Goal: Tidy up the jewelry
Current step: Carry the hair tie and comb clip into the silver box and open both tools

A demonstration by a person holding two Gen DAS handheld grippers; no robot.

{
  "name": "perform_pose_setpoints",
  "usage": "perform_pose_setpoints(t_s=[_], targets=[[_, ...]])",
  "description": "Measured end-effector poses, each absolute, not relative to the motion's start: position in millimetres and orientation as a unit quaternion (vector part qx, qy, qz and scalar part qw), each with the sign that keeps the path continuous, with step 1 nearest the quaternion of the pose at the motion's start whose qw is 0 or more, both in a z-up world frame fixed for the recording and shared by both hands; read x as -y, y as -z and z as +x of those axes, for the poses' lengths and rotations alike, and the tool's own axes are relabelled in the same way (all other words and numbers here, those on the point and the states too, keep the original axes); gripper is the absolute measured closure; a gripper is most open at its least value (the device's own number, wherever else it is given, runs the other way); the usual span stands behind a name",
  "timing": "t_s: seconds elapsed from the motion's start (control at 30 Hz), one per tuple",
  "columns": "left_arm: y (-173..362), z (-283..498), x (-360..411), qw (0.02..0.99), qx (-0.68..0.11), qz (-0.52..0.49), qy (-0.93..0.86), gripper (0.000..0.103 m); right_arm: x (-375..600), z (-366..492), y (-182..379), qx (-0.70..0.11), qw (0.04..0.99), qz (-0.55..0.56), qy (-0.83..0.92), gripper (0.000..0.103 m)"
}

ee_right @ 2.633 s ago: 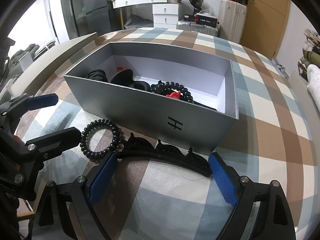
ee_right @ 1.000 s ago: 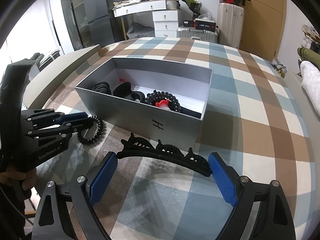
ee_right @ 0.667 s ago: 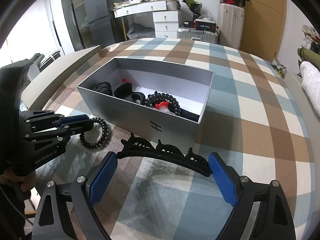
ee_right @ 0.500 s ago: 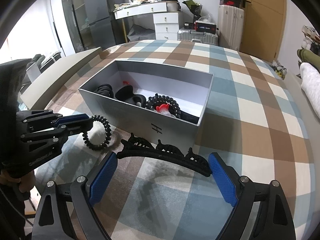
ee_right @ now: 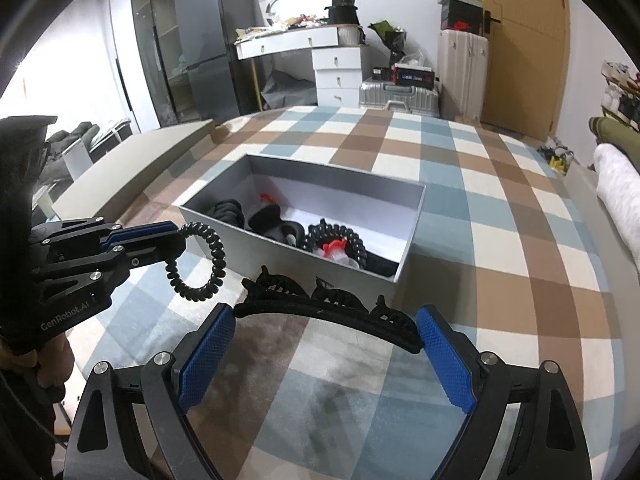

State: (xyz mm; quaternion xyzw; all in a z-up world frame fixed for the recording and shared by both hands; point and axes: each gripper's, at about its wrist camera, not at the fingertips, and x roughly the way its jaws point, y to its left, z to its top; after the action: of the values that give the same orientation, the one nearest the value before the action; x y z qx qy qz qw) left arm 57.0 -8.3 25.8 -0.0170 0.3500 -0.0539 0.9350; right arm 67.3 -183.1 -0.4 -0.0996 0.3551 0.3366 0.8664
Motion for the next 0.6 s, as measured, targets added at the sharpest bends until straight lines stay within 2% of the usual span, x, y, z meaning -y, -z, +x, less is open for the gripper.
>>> perform_pose_setpoints(t_s=[0.6], targets=[[-39,52,-9,0.949,-0.307,-0.058,0.040,0.098,190,67,-10,-0.328,0.876,-0.070,-0.347,0.011]])
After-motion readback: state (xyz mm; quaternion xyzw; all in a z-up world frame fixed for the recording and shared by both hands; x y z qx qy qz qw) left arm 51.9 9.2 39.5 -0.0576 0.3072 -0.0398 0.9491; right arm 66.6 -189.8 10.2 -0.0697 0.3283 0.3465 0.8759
